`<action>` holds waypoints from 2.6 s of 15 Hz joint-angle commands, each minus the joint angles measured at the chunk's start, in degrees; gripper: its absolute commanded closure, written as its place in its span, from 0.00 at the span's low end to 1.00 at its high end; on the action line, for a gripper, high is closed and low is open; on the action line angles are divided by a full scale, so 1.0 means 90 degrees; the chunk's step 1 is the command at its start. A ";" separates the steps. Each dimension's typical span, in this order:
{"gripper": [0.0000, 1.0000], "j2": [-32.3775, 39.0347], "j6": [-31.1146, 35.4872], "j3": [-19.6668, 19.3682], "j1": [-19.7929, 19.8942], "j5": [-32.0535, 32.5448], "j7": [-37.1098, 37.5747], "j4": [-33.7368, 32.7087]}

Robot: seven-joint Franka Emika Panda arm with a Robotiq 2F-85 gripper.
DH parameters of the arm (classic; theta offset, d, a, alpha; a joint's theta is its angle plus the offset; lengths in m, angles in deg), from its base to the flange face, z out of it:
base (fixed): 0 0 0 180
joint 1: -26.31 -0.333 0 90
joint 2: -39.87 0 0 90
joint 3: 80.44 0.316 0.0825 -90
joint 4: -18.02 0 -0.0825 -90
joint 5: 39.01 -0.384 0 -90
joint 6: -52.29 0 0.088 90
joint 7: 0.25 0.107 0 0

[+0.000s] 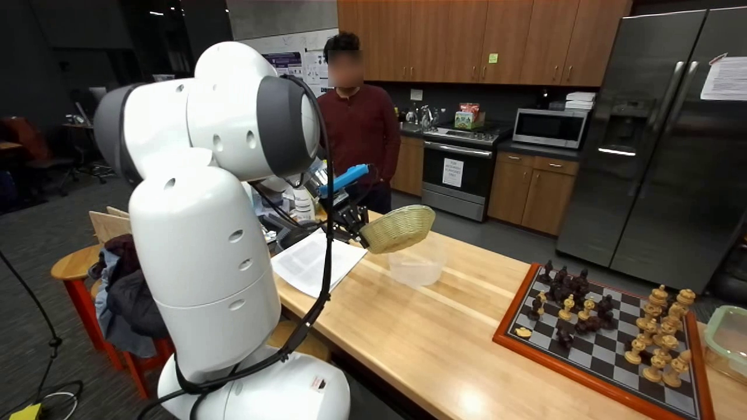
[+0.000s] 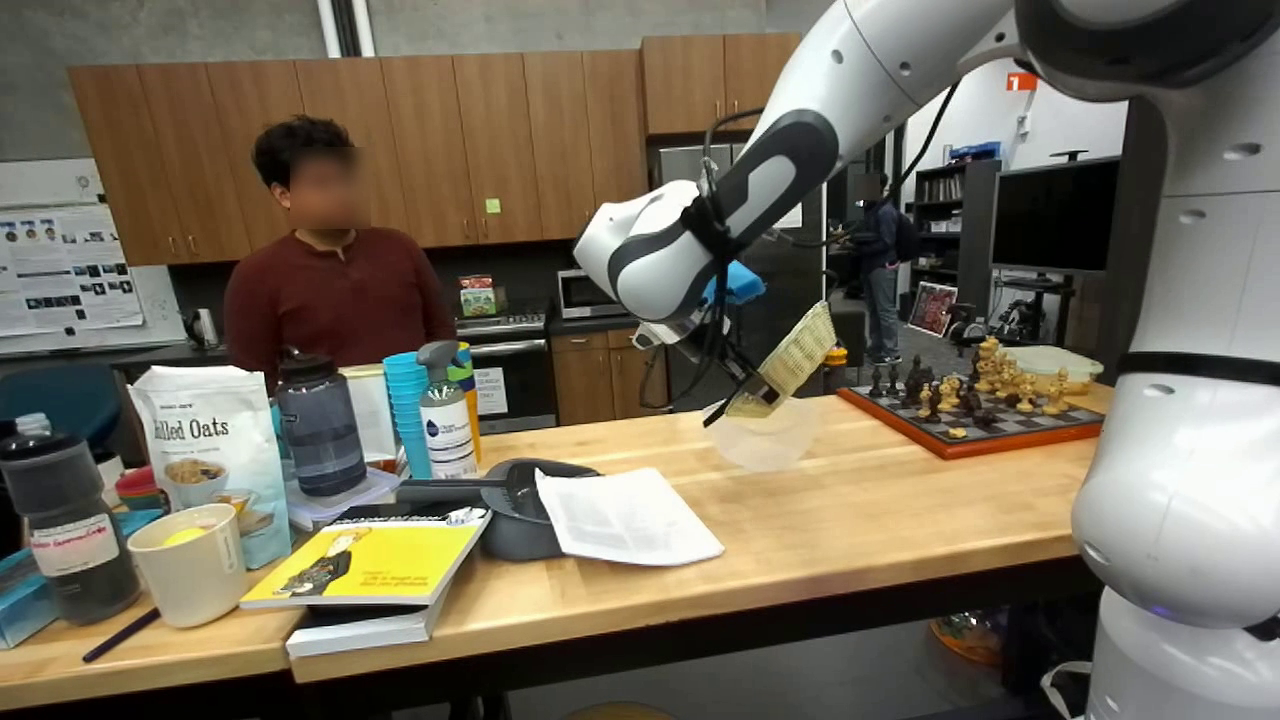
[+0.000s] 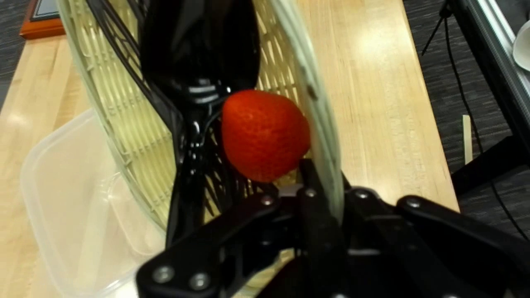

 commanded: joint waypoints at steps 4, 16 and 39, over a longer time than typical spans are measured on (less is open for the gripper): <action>0.98 0.0718 -0.0574 -0.0073 0.0047 -0.0252 -0.0116 -0.1196; 0.98 0.1226 -0.0723 -0.0373 0.0327 -0.0688 -0.0294 -0.2140; 0.98 0.1987 -0.1130 -0.0743 0.0230 -0.0043 0.1993 -0.2887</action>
